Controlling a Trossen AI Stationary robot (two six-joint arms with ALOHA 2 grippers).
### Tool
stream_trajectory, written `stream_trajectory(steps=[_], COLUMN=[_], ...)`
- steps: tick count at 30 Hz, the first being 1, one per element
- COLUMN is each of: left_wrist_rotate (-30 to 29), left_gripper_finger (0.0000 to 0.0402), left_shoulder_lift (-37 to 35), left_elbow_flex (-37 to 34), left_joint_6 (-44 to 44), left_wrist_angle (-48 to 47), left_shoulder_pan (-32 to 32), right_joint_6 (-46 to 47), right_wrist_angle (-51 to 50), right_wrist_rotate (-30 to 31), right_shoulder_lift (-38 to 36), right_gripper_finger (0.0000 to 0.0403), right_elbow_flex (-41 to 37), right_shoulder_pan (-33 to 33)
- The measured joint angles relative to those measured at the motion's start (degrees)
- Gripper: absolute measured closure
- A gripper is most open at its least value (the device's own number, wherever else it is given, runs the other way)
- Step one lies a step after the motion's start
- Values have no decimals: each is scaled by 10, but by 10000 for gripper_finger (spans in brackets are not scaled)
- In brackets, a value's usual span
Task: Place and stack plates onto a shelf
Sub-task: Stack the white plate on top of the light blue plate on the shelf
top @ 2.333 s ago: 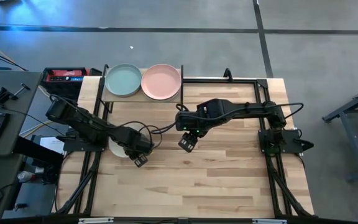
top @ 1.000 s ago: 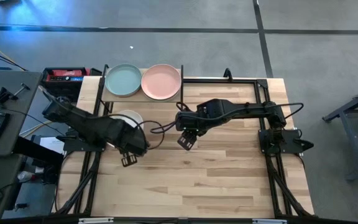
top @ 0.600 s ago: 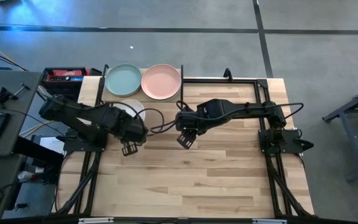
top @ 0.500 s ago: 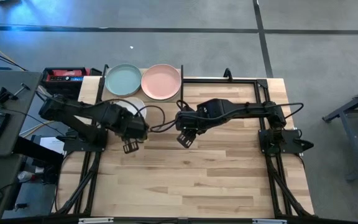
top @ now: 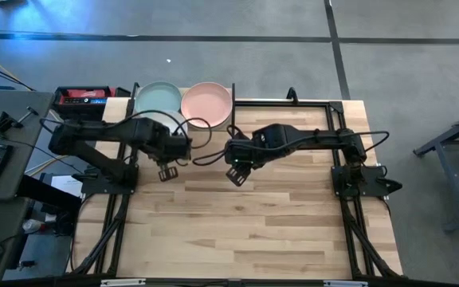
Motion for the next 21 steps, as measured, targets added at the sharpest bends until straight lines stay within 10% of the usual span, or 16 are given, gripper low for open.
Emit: stream_trajectory(steps=[21], left_wrist_rotate=[-74], left_gripper_finger=[401], left_shoulder_lift=[0], left_elbow_flex=[0], left_joint_6=[253], left_wrist_angle=[0], left_shoulder_pan=[251], right_joint_6=[-79], right_wrist_angle=[0], right_wrist_rotate=[-13], right_shoulder_lift=[0], right_gripper_finger=[213], right_elbow_flex=[0], right_shoulder_pan=[-64])
